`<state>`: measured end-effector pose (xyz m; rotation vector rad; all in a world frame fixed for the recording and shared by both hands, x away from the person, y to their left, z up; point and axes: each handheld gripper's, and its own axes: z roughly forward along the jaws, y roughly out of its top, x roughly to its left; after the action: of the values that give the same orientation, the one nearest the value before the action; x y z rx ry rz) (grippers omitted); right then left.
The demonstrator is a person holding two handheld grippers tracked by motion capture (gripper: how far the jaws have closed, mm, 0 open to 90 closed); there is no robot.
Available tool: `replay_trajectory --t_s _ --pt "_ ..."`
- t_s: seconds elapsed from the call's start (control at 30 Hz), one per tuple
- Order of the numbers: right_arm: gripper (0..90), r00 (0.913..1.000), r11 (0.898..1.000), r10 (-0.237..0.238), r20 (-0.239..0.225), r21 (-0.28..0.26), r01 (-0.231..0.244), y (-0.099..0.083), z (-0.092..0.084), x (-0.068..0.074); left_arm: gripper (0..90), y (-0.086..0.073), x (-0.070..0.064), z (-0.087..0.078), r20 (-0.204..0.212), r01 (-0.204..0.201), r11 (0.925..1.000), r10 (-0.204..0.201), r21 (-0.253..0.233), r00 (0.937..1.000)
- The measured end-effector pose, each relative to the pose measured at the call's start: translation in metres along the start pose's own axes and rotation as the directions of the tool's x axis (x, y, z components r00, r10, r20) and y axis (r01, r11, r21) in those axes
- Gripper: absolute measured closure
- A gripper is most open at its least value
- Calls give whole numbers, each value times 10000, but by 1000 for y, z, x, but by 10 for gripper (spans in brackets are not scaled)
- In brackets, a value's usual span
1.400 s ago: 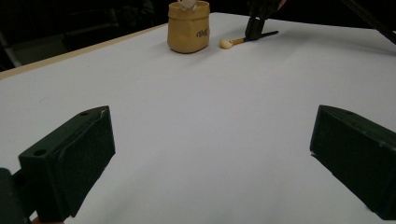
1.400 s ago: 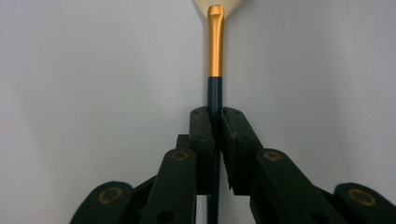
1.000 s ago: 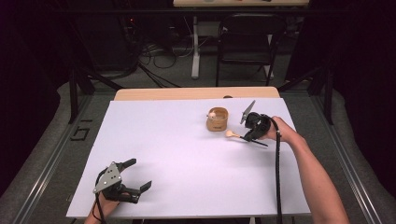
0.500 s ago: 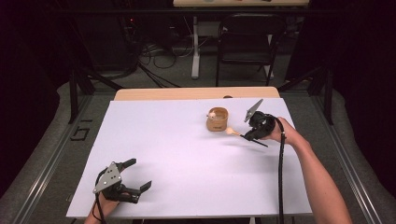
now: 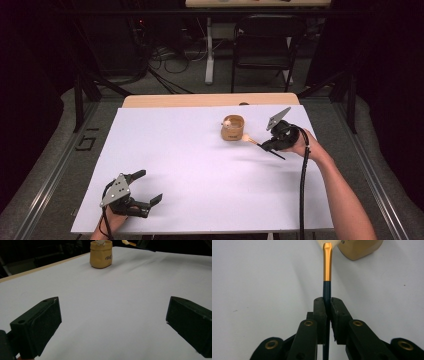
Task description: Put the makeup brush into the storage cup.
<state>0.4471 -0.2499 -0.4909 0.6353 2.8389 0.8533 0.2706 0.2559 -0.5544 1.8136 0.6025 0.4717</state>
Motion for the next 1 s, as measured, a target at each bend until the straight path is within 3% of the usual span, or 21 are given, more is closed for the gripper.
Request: replay_trajectory --t_s 0.6,1.0 --pt "832 9986 9921 493 188 -1162 -468 -6 -8 10 1 0 -1 0 -129 -11 10000 12 57 9999" --pt "831 9929 9724 1041 584 -2156 -893 -7 -10 19 1 0 0 1 4 -24 10000 24 32 10000"
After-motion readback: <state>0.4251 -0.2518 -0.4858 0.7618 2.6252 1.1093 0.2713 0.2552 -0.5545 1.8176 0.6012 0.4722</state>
